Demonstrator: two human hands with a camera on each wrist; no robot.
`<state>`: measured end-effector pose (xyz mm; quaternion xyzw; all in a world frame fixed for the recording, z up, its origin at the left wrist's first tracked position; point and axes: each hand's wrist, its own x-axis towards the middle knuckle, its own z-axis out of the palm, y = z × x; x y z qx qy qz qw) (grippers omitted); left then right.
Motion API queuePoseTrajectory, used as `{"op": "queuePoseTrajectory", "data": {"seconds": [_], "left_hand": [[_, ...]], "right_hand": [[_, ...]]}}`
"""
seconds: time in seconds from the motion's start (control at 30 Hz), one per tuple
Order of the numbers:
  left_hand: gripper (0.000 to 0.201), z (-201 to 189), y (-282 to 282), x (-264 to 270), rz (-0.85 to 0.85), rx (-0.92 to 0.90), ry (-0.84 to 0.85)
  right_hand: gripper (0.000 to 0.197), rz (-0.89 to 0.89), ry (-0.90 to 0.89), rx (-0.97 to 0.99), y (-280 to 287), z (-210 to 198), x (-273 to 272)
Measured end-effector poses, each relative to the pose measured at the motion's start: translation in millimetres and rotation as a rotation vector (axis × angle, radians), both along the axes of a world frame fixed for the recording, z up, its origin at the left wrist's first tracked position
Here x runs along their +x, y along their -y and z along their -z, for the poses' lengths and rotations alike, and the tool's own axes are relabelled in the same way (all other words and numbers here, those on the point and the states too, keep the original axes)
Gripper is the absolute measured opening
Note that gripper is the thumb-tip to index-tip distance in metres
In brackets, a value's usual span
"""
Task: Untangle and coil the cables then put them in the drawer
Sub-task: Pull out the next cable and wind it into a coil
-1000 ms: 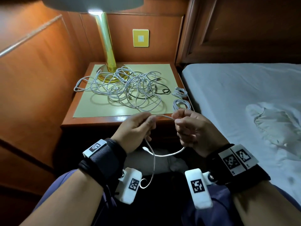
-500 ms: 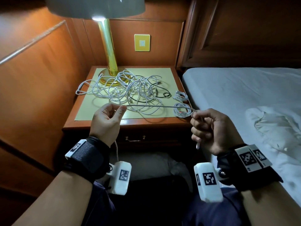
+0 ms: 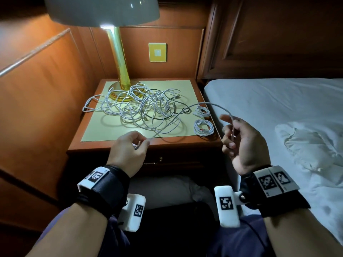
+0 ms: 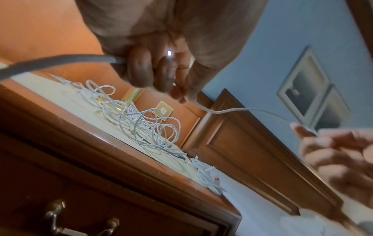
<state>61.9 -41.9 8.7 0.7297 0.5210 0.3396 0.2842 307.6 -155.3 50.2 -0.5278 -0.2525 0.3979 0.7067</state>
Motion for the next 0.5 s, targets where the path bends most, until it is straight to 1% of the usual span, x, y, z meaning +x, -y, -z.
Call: {"op": "queuePoseTrajectory", "data": {"seconds": [0.07, 0.13, 0.2, 0.23, 0.27, 0.3, 0.33, 0.4, 0.43, 0.5], "left_hand": [[0.014, 1, 7, 7, 0.098, 0.046, -0.102], [0.014, 5, 12, 13, 0.227, 0.083, -0.130], [0.026, 7, 18, 17, 0.369, 0.086, -0.119], [0.033, 6, 21, 18, 0.432, 0.080, -0.103], [0.037, 5, 23, 19, 0.481, 0.081, -0.073], [0.036, 4, 24, 19, 0.510, 0.089, -0.033], [0.031, 4, 23, 20, 0.518, 0.099, 0.015], [0.013, 3, 22, 20, 0.488, 0.075, 0.125], [0.011, 2, 22, 20, 0.456, 0.057, 0.169], [0.019, 0, 21, 20, 0.403, 0.024, 0.229]], "right_hand": [[0.031, 0.016, 0.254, -0.014, -2, 6, -5], [0.032, 0.021, 0.511, -0.038, -2, 14, -10], [0.030, -0.006, 0.705, -0.045, -2, 20, -16], [0.028, -0.040, 0.760, -0.039, -1, 22, -19], [0.026, -0.087, 0.792, -0.040, -1, 23, -22], [0.025, -0.142, 0.802, -0.053, -1, 24, -24], [0.025, -0.198, 0.799, -0.080, -1, 27, -27], [0.023, -0.290, 0.777, -0.142, -3, 32, -31], [0.024, -0.338, 0.748, -0.158, -3, 33, -34], [0.026, -0.437, 0.608, -0.152, -4, 30, -40]]}}
